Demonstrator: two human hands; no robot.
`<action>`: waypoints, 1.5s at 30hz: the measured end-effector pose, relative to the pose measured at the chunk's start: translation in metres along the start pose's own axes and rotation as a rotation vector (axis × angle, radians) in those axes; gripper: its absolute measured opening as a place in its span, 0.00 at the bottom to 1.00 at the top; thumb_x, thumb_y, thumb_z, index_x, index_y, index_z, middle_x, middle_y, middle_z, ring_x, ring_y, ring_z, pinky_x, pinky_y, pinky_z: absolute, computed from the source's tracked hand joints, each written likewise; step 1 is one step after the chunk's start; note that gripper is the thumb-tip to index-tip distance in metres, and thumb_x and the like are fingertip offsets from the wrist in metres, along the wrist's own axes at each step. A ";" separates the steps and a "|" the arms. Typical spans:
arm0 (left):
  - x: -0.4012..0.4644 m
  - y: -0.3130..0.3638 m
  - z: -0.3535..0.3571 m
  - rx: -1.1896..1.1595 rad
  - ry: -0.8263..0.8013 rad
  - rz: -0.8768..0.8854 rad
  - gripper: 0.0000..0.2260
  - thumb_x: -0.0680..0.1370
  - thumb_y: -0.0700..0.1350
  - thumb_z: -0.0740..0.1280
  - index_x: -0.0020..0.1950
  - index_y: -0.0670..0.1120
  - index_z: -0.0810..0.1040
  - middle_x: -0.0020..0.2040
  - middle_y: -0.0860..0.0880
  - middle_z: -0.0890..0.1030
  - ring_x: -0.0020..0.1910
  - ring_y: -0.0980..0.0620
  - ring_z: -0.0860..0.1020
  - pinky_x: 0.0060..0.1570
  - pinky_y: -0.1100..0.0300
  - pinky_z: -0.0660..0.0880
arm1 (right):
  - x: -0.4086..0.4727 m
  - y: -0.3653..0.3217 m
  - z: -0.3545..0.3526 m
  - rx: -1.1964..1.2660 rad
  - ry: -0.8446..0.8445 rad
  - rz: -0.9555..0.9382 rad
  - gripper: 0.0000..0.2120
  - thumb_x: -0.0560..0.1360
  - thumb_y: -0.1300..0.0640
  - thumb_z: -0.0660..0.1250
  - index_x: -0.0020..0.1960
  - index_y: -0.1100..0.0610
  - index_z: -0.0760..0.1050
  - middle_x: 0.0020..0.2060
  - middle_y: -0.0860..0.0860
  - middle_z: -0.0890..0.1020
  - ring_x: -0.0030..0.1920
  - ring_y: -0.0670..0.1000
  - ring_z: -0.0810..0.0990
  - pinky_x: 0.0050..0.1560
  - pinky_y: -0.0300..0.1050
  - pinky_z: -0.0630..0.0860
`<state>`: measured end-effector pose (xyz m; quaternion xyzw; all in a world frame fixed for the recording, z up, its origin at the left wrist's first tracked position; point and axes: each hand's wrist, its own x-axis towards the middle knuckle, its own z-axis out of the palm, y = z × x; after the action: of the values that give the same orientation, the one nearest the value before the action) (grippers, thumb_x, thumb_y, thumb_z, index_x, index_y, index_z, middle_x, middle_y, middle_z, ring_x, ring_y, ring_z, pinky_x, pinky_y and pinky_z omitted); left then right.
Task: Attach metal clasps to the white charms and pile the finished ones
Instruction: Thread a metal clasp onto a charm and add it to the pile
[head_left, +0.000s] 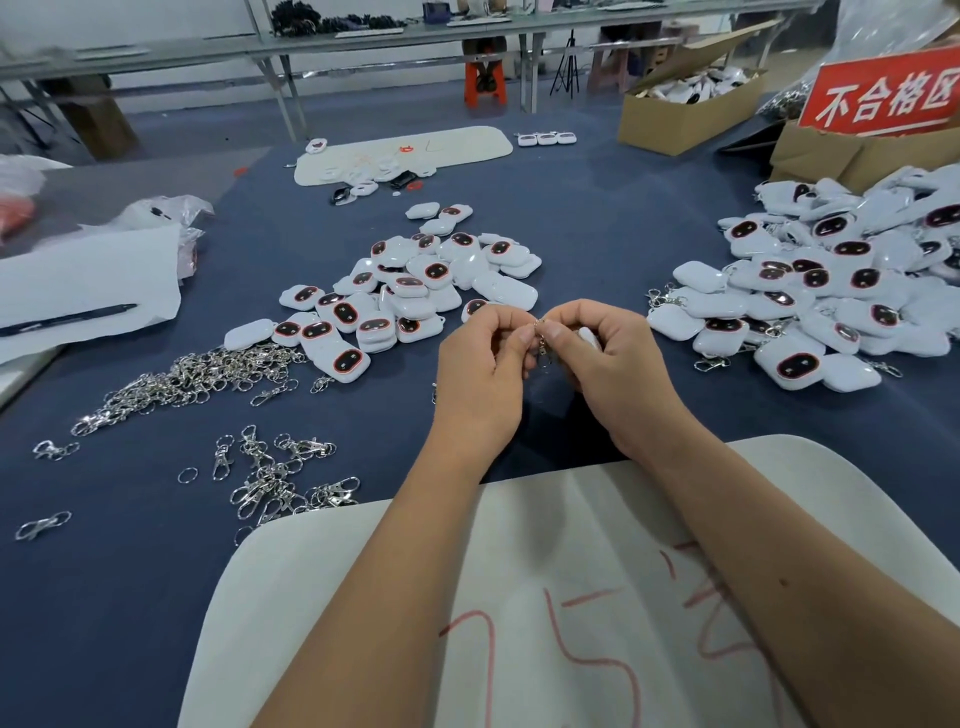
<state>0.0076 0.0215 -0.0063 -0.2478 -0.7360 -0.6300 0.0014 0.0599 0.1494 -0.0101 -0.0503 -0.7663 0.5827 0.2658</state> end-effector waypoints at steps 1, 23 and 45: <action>0.000 -0.001 0.000 0.018 0.004 0.006 0.08 0.83 0.36 0.63 0.47 0.44 0.79 0.38 0.49 0.80 0.36 0.56 0.75 0.44 0.57 0.76 | 0.000 0.000 0.000 -0.035 0.004 -0.005 0.09 0.81 0.61 0.69 0.43 0.55 0.82 0.35 0.44 0.84 0.37 0.41 0.78 0.42 0.34 0.74; 0.000 0.000 0.000 0.224 0.068 0.197 0.06 0.82 0.38 0.65 0.47 0.46 0.78 0.43 0.53 0.81 0.43 0.51 0.78 0.45 0.59 0.74 | -0.002 -0.001 -0.003 0.050 -0.014 -0.011 0.09 0.80 0.63 0.69 0.44 0.54 0.83 0.35 0.45 0.83 0.33 0.39 0.76 0.37 0.27 0.69; 0.003 -0.009 0.002 0.233 0.057 0.155 0.12 0.82 0.36 0.61 0.44 0.52 0.73 0.42 0.51 0.78 0.41 0.52 0.75 0.44 0.59 0.71 | -0.003 0.001 0.003 -0.265 0.093 -0.035 0.03 0.77 0.58 0.74 0.51 0.53 0.85 0.43 0.44 0.86 0.48 0.43 0.82 0.50 0.34 0.74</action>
<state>0.0023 0.0238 -0.0138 -0.2843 -0.7824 -0.5451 0.0997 0.0603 0.1458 -0.0124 -0.0987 -0.8242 0.4686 0.3023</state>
